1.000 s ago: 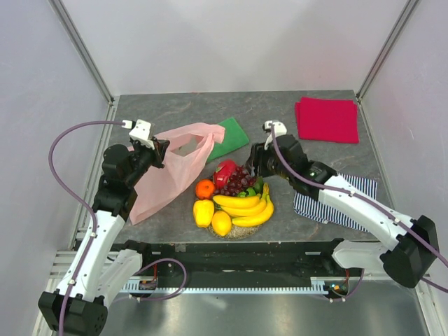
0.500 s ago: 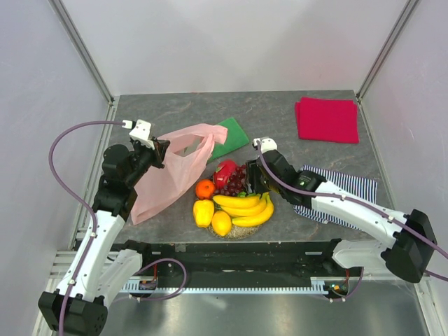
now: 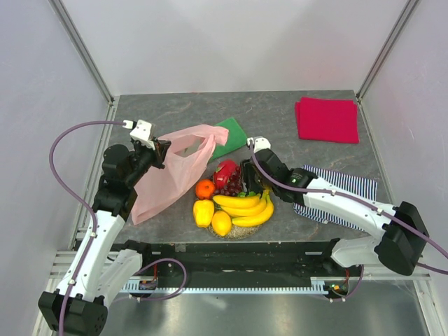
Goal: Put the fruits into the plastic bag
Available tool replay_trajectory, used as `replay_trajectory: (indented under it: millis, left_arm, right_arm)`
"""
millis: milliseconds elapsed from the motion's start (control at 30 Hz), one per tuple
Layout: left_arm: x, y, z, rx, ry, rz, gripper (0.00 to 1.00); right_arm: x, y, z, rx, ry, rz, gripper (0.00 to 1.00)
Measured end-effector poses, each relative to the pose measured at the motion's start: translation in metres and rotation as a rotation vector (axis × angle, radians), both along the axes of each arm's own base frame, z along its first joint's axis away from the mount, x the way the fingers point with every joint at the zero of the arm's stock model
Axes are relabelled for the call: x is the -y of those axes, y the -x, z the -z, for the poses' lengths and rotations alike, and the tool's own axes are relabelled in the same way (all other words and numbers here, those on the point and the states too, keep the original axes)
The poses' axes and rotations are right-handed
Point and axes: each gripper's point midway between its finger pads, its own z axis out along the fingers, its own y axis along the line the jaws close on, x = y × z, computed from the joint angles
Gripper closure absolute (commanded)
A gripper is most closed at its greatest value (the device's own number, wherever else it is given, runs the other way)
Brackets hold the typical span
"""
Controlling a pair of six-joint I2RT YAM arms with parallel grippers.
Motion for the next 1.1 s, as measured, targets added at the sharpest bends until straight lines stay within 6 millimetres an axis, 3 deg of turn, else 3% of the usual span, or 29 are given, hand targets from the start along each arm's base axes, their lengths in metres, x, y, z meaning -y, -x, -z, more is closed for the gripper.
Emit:
replay_trajectory:
  millis: [133,467,600,800,933,1100]
  left_arm:
    - [0.001,0.000,0.000,0.000,0.000,0.005,0.99]
    - [0.001,0.000,0.000,-0.002,0.001,0.009,0.98]
    - [0.004,0.002,0.000,-0.002,0.002,0.024,0.99]
    - [0.010,0.005,-0.001,0.001,0.006,0.063,0.98]
    - [0.013,0.008,-0.002,0.006,0.009,0.082,0.98]
    - [0.012,0.008,-0.002,0.005,0.005,0.078,0.98]
  right_arm:
    - [-0.004,-0.003,0.001,0.004,-0.003,-0.003,0.50]
    - [-0.008,-0.004,0.002,0.003,-0.008,-0.018,0.96]
    - [-0.011,-0.005,-0.005,0.011,-0.017,-0.023,1.00]
    - [-0.015,-0.018,-0.046,0.092,-0.039,-0.023,1.00]
    - [-0.011,-0.027,-0.091,0.183,-0.057,-0.003,1.00]
    - [0.003,-0.039,-0.160,0.335,-0.086,0.051,1.00]
